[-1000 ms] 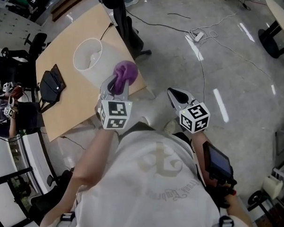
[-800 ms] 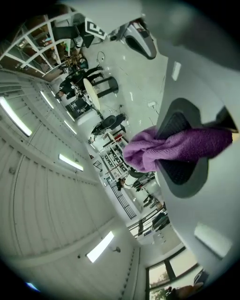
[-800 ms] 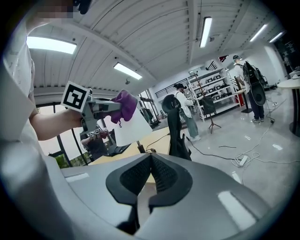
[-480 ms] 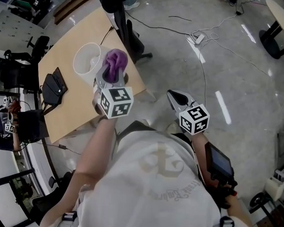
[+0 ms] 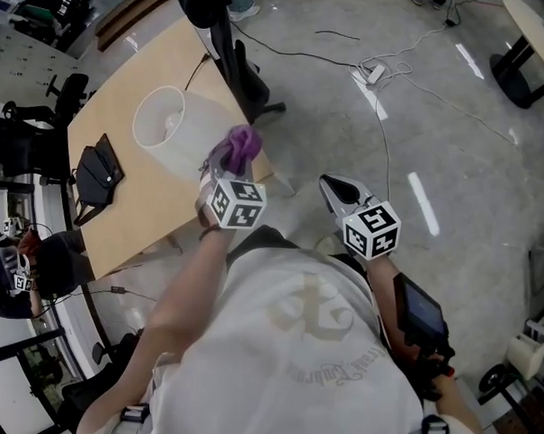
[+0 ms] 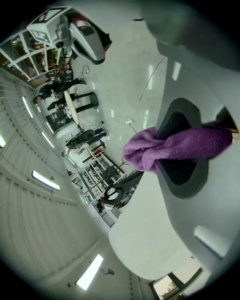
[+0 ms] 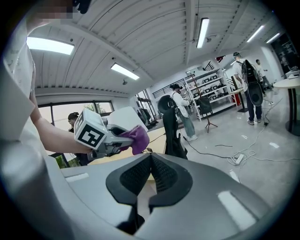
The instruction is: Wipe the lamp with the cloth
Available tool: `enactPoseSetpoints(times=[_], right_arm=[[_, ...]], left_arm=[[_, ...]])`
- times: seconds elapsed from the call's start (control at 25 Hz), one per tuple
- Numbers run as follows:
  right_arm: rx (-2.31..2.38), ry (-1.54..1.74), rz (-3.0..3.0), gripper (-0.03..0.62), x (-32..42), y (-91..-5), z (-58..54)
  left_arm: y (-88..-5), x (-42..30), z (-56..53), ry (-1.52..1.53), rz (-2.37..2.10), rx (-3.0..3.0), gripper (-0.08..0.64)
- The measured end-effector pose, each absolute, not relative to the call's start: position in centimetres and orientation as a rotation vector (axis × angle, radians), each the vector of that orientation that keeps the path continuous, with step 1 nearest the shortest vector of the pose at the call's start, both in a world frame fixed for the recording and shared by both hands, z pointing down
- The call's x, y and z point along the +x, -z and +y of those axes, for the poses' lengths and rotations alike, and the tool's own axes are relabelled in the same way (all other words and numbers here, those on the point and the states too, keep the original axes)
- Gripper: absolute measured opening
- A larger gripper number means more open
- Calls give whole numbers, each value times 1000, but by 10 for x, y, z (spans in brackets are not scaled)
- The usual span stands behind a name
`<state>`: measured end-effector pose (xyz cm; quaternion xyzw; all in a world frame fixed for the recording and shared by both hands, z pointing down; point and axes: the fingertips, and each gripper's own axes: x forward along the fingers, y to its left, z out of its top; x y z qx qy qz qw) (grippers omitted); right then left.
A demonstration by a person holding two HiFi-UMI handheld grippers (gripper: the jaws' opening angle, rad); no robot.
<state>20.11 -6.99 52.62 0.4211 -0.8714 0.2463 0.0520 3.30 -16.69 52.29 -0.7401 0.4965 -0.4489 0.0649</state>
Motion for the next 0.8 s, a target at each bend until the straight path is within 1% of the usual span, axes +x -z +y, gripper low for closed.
enactPoseSetpoints(times=[0.08, 0.2, 0.36, 0.44, 0.64, 0.8], right_arm=[[1282, -749, -2649, 14, 203, -526, -70], [1282, -748, -2650, 14, 205, -526, -70], [1281, -751, -2658, 14, 205, -526, -72], [1275, -758, -2667, 14, 202, -525, -71], [1243, -766, -2684, 14, 192, -526, -69], [1225, -702, -2675, 13, 184, -526, -71]], left_arm=[[-529, 38, -162, 1355, 1485, -2281, 110], [-506, 45, -157, 1276, 1489, -2305, 109], [-432, 52, -151, 1144, 1418, -2346, 110], [-393, 51, -149, 1133, 1327, -2370, 110], [-327, 32, -165, 1305, 1086, -2325, 110], [-323, 22, -183, 1540, 837, -2276, 110]])
